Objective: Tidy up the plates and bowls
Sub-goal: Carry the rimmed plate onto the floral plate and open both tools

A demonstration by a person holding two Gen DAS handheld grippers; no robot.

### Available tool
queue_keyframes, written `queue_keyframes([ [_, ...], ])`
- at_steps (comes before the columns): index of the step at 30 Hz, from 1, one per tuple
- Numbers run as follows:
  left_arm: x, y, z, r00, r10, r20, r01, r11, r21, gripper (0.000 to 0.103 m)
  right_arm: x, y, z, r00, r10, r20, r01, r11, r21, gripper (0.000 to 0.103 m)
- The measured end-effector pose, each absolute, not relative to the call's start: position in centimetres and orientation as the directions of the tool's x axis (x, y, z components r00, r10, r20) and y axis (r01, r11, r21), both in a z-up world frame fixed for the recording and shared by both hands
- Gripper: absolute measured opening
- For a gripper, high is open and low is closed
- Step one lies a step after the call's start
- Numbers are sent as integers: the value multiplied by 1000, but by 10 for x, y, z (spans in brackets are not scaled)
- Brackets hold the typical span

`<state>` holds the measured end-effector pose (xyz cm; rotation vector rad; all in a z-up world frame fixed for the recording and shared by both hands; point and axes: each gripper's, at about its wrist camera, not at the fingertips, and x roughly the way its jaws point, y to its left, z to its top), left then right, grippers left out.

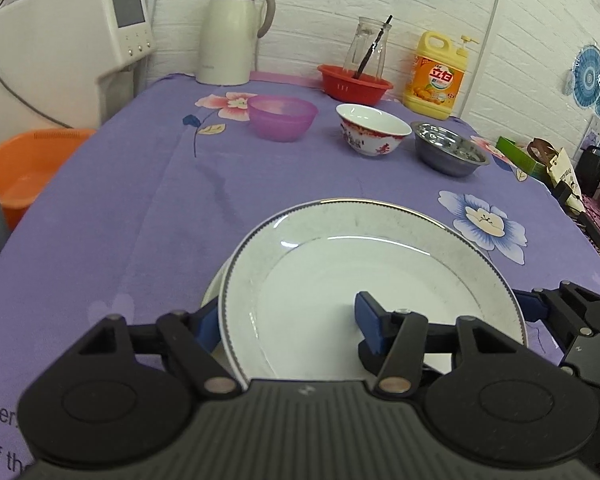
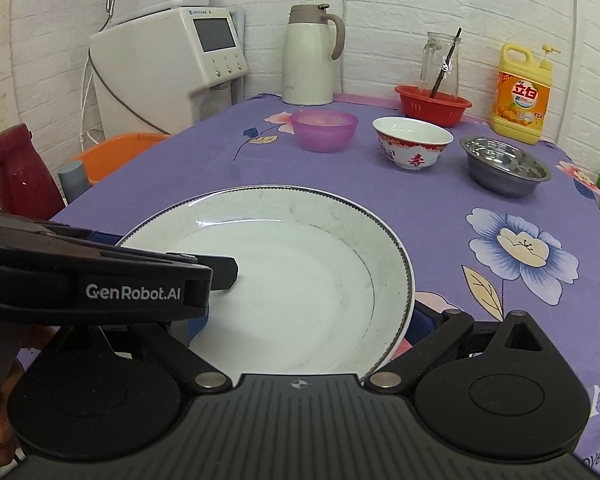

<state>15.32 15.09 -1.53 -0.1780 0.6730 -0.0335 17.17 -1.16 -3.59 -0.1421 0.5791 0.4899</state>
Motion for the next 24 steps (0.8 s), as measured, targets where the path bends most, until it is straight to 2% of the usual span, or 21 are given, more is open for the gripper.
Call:
queue_keyframes([
  [3, 151, 152, -17, 787, -104, -608, -13, 983, -185, 62, 177, -17, -42, 694, 424, -583, -480, 875, 65, 103],
  [7, 148, 154, -16, 790, -125, -601, 6, 980, -197, 66, 176, -16, -45, 689, 433, -581, -492, 868, 64, 103],
  [9, 146, 158, -14, 793, -140, -593, 12, 977, -215, 72, 177, -17, -44, 689, 438, -577, -499, 864, 59, 103],
  [16, 148, 157, -6, 777, -135, -615, 20, 981, -191, 73, 176, -18, -43, 699, 432, -570, -502, 864, 40, 103],
  [18, 147, 151, -5, 783, -102, -614, 16, 989, -144, 73, 177, -20, -43, 700, 430, -570, -500, 865, 39, 103],
  [22, 139, 126, -1, 832, 48, -553, 14, 994, 107, 73, 178, -27, -43, 704, 426, -568, -487, 872, 50, 103],
  [24, 138, 124, 3, 842, 36, -538, 36, 992, 123, 74, 179, -29, -43, 705, 424, -568, -481, 875, 57, 103],
])
